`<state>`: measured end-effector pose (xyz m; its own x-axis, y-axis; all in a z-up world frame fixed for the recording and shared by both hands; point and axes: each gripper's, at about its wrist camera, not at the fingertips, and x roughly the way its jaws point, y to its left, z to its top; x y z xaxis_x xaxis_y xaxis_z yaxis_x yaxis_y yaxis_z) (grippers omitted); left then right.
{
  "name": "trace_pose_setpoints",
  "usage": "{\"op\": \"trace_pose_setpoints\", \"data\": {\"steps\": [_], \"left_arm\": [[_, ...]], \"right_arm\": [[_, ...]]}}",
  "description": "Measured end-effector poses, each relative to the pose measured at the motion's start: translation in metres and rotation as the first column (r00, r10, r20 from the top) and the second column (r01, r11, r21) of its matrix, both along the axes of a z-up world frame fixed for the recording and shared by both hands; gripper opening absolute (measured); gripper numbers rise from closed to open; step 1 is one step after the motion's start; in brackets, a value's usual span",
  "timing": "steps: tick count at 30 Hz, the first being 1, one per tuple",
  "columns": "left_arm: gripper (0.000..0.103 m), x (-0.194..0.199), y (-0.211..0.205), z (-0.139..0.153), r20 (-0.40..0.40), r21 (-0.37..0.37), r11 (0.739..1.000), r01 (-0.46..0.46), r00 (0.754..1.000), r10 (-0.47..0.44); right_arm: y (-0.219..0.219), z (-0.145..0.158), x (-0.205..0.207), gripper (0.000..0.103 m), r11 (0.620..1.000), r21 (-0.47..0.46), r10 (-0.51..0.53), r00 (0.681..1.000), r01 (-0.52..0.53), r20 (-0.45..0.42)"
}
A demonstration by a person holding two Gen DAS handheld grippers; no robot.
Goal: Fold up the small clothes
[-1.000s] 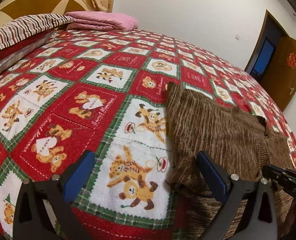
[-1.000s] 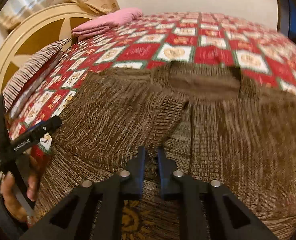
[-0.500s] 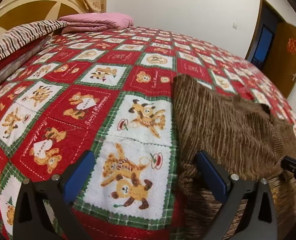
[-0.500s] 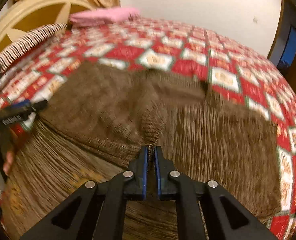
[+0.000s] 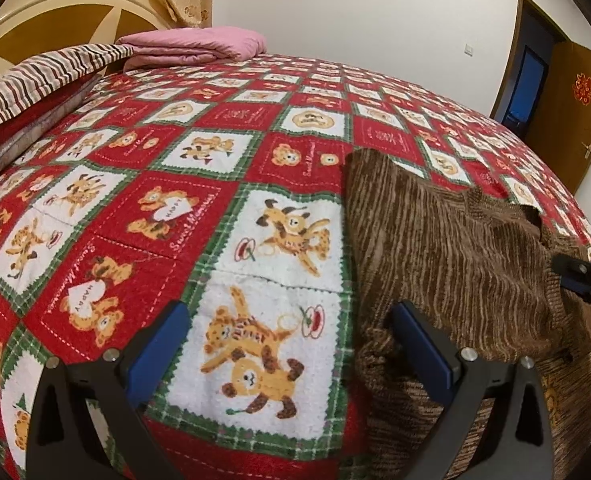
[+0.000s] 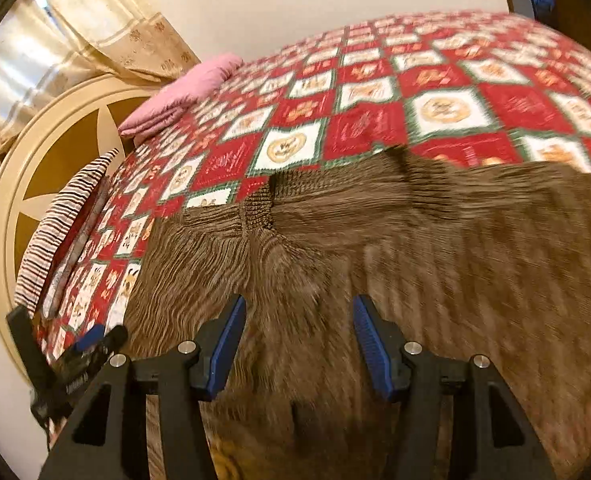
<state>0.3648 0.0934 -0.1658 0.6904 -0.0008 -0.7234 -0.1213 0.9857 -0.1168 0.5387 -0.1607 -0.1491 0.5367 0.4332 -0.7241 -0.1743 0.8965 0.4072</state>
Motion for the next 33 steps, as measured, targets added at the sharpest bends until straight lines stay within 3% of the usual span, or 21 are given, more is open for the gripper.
{"op": "trace_pose_setpoints", "data": {"steps": [1,2,5,8,10,11,13,14,16,18,20,22,24,26,27,30,33], "left_arm": [[0.103,0.000,-0.001,0.000,-0.002,0.003,1.000,0.000,1.000,0.000],[0.103,0.001,-0.001,0.000,-0.003,0.005,1.000,0.001,1.000,-0.001],[0.103,0.002,-0.003,-0.001,-0.009,0.020,1.000,0.002,1.000,-0.001],[0.103,0.003,-0.006,-0.002,-0.013,0.039,0.999,0.004,1.000,-0.004],[0.103,0.003,-0.007,-0.002,-0.016,0.044,0.999,0.006,1.000,-0.005],[0.103,0.003,-0.007,-0.002,-0.017,0.047,0.999,0.006,1.000,-0.005],[0.103,0.003,-0.007,-0.002,-0.017,0.048,0.999,0.005,1.000,-0.004],[0.103,0.002,-0.007,-0.002,-0.017,0.049,0.999,0.006,1.000,-0.005],[0.103,0.002,-0.008,-0.002,-0.016,0.050,0.999,0.005,1.000,-0.004],[0.103,0.003,-0.008,-0.002,-0.016,0.049,0.999,0.004,1.000,-0.004],[0.103,0.003,-0.008,-0.002,-0.017,0.052,0.999,0.004,1.000,-0.004],[0.103,0.003,-0.008,-0.002,-0.019,0.057,0.998,0.004,1.000,-0.003],[0.103,0.003,-0.008,-0.002,-0.020,0.060,0.998,0.004,1.000,-0.003],[0.103,0.003,-0.009,-0.003,-0.023,0.066,0.998,0.003,1.000,-0.002],[0.103,0.003,-0.009,-0.002,-0.022,0.069,0.998,0.003,1.000,-0.002],[0.103,0.003,-0.012,-0.003,-0.037,0.085,0.996,0.009,0.999,-0.006],[0.103,0.000,-0.013,-0.004,-0.047,0.096,0.995,0.016,0.999,-0.012]], "right_arm": [[0.007,-0.002,0.005,0.046,1.000,-0.015,0.011,1.000,-0.011,-0.007],[0.015,-0.001,0.007,0.017,0.998,-0.061,0.024,1.000,-0.024,0.007],[0.039,0.020,-0.008,0.013,0.975,-0.219,0.074,0.987,-0.041,0.144],[0.058,0.033,-0.029,0.013,0.914,-0.406,0.140,0.955,-0.023,0.261],[0.058,0.024,-0.024,0.013,0.882,-0.471,0.118,0.964,0.008,0.237],[0.052,0.014,-0.015,0.021,0.875,-0.484,0.088,0.980,0.011,0.181],[0.032,-0.003,-0.002,0.045,0.855,-0.514,-0.013,0.994,0.068,0.110],[0.023,-0.002,-0.003,0.058,0.865,-0.491,-0.039,0.990,0.103,0.137],[0.013,0.002,-0.010,0.059,0.864,-0.483,-0.068,0.984,0.140,0.164],[0.011,0.011,-0.023,0.059,0.890,-0.442,-0.038,0.983,0.114,0.177],[0.018,0.023,-0.045,0.059,0.932,-0.361,0.048,0.974,0.037,0.222],[0.032,0.023,-0.064,0.059,0.933,-0.355,0.141,0.963,-0.052,0.230],[0.046,0.008,-0.073,0.059,0.922,-0.360,0.214,0.962,-0.142,0.171],[0.051,-0.017,-0.079,0.059,0.900,-0.400,0.226,0.970,-0.174,0.086],[0.048,-0.016,-0.083,0.059,0.906,-0.389,0.226,0.968,-0.166,0.113],[0.035,-0.014,-0.080,0.059,0.932,-0.328,0.189,0.978,-0.151,0.087],[0.038,-0.018,-0.084,0.059,0.927,-0.344,0.196,0.975,-0.149,0.105]]}}
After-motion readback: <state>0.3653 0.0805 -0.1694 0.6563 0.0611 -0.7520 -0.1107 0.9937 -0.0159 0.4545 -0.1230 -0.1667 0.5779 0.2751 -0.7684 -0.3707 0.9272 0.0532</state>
